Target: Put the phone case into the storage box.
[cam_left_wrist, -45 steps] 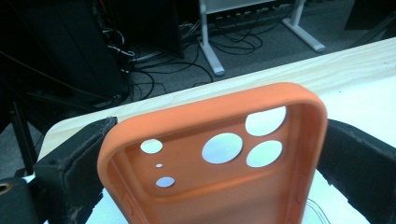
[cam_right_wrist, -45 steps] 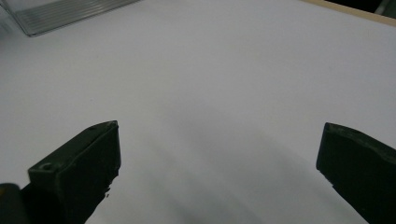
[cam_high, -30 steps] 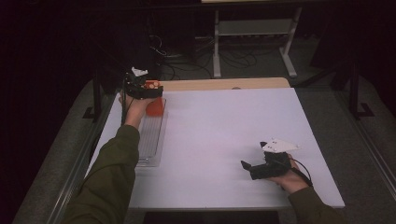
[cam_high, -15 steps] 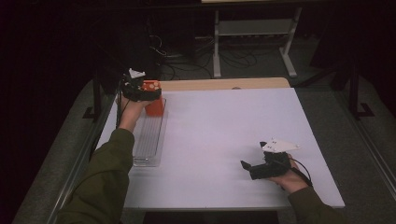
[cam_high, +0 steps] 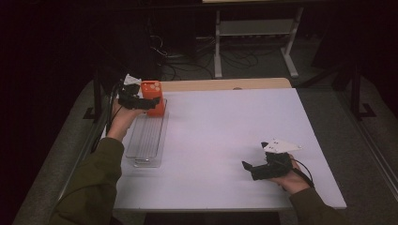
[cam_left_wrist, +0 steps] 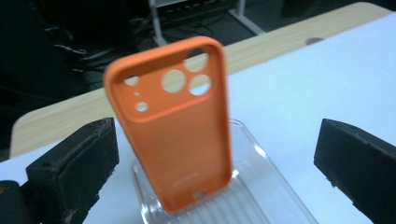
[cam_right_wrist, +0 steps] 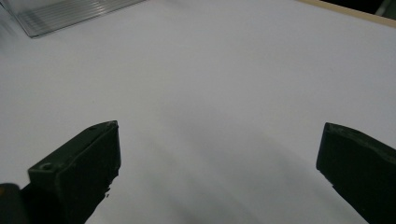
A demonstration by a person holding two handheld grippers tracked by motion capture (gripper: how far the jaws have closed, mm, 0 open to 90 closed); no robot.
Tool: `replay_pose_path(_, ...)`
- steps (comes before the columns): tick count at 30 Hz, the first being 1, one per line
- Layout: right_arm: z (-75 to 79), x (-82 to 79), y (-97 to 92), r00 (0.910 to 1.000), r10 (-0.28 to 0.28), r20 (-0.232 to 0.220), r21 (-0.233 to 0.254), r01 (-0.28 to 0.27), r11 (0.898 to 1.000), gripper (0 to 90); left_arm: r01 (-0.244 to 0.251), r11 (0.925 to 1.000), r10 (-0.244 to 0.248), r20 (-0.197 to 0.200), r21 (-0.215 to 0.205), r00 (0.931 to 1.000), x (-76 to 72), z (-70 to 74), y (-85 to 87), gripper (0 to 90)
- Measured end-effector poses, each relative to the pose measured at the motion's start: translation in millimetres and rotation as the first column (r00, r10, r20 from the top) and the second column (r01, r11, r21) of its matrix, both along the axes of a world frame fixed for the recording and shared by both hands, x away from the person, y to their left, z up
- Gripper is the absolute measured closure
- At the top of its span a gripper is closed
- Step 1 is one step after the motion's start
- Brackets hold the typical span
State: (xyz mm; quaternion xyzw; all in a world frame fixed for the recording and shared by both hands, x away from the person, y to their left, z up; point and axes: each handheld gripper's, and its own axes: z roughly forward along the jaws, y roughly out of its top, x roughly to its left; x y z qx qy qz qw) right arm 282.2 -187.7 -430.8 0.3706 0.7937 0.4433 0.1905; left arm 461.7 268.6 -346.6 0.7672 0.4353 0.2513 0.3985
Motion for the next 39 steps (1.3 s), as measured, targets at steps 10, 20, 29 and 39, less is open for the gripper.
replay_pose_path(10, 5.5, 1.2, -3.5, 1.0000, 0.007, 0.002, 0.014, -0.007, 1.000, 0.0, 0.137, 0.9902, -0.137, 0.008, -0.027, 0.9906, -35.4, 7.1, -7.2, 0.0)
replay_pose_path(20, 15.9, 3.3, -3.6, 0.9998, 0.018, -0.006, 0.037, -0.018, 0.999, 0.0, 0.252, 0.9661, -0.252, 0.002, -0.057, 0.9677, -68.2, 0.9, -8.3, 0.0)
replay_pose_path(29, 23.3, 5.3, -3.1, 0.9995, 0.032, -0.001, 0.037, -0.032, 0.999, 0.0, 0.331, 0.9398, -0.332, -0.006, -0.086, 0.9431, -93.9, -3.6, -10.3, 0.0)
replay_pose_path(39, 30.3, 6.3, -2.6, 0.9991, 0.041, -0.010, 0.048, -0.040, 0.998, 0.0, 0.401, 0.9117, -0.403, -0.011, -0.091, 0.9150, -120.5, -20.6, -11.7, 0.0)
